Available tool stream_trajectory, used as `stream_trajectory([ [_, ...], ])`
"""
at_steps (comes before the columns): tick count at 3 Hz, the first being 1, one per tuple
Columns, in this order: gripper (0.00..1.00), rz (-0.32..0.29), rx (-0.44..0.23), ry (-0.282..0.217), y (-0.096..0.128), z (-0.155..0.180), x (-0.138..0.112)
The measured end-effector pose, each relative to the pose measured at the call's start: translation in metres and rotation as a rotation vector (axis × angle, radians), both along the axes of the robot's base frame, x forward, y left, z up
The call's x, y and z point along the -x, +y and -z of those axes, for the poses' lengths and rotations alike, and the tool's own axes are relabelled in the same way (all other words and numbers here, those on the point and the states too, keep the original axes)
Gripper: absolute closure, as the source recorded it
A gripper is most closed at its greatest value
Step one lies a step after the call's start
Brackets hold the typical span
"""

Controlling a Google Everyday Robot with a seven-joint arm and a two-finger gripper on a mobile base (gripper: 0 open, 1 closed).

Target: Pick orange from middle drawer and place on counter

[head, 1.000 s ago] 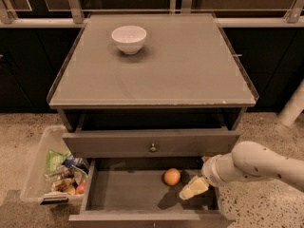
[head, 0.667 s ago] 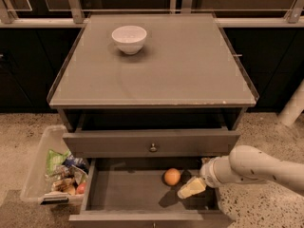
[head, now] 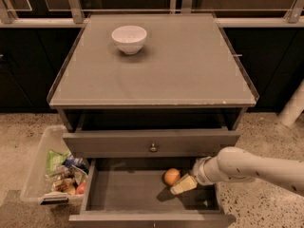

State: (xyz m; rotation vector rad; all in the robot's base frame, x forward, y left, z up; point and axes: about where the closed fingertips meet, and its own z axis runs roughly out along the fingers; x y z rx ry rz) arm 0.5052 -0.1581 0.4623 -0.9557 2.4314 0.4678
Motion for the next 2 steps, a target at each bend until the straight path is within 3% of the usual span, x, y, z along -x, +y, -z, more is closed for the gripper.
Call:
stream_trajectory([
  [1,0.00,0.003,0.002,0.000,0.000,-0.001,0.002],
  [2,0.00,0.066,-0.041,-0.034,-0.003,0.009,0.001],
])
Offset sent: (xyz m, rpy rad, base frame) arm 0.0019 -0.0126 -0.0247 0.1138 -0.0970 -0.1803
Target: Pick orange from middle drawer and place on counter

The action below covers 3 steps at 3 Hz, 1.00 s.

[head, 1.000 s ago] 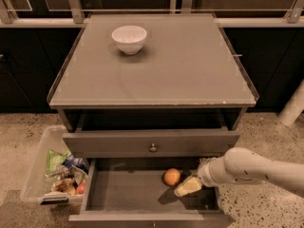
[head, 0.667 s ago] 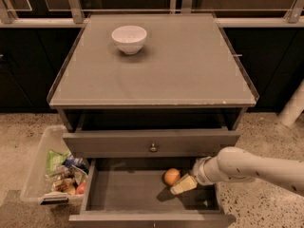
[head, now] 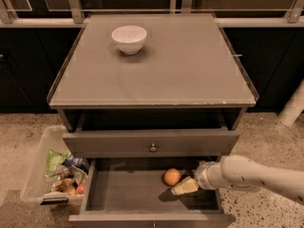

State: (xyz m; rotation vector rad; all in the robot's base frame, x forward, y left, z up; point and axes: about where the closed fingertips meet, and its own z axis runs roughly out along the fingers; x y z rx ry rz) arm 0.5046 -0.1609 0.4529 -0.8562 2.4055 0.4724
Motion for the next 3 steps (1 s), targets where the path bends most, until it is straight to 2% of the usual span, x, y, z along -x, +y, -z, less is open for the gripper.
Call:
stream_trajectory([
  [1,0.00,0.051,-0.055,-0.042,0.007,0.015,-0.002],
  [2,0.00,0.077,-0.087,-0.088,0.017,0.022,-0.009],
  [3,0.00,0.061,-0.070,-0.134,0.030,0.026,-0.020],
])
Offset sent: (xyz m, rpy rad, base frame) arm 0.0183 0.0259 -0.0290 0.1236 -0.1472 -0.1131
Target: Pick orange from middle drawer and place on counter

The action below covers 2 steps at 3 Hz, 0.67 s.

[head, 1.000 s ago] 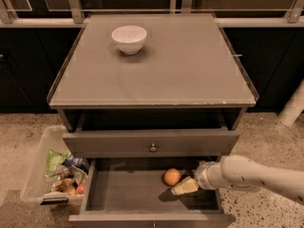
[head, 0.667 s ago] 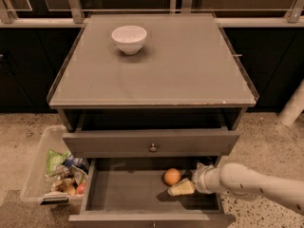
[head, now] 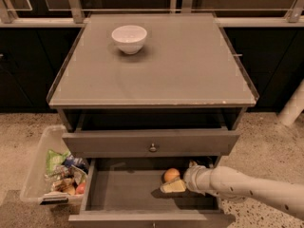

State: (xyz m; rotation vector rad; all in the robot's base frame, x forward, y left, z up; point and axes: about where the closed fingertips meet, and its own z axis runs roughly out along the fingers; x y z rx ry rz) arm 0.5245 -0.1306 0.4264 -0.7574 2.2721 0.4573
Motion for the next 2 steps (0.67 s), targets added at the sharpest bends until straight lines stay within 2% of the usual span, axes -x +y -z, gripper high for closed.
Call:
stream_trajectory([
  [1,0.00,-0.006,0.040,-0.009,0.009,0.013,-0.009],
  [2,0.00,-0.016,0.077,0.003,0.014,0.031,-0.018],
])
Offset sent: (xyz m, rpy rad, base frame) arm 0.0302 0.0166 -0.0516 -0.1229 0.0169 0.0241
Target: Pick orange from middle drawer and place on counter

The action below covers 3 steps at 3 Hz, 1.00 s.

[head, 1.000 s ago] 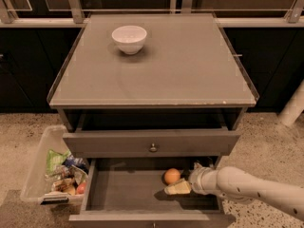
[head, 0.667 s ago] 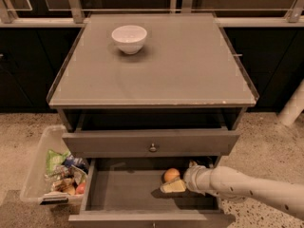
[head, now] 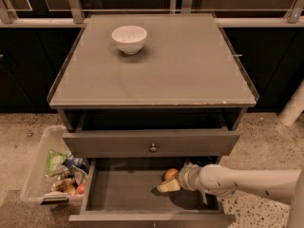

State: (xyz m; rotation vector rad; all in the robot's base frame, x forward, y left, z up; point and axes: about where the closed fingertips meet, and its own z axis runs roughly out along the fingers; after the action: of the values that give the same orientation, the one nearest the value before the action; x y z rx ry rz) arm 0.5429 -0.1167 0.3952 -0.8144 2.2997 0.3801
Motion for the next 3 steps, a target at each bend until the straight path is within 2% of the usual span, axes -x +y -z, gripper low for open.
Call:
stream_trajectory([
  [2,0.00,0.030,0.028,0.030,-0.004,0.026,-0.008],
  [3,0.20,0.030,0.028,0.030,-0.004,0.026,-0.008],
])
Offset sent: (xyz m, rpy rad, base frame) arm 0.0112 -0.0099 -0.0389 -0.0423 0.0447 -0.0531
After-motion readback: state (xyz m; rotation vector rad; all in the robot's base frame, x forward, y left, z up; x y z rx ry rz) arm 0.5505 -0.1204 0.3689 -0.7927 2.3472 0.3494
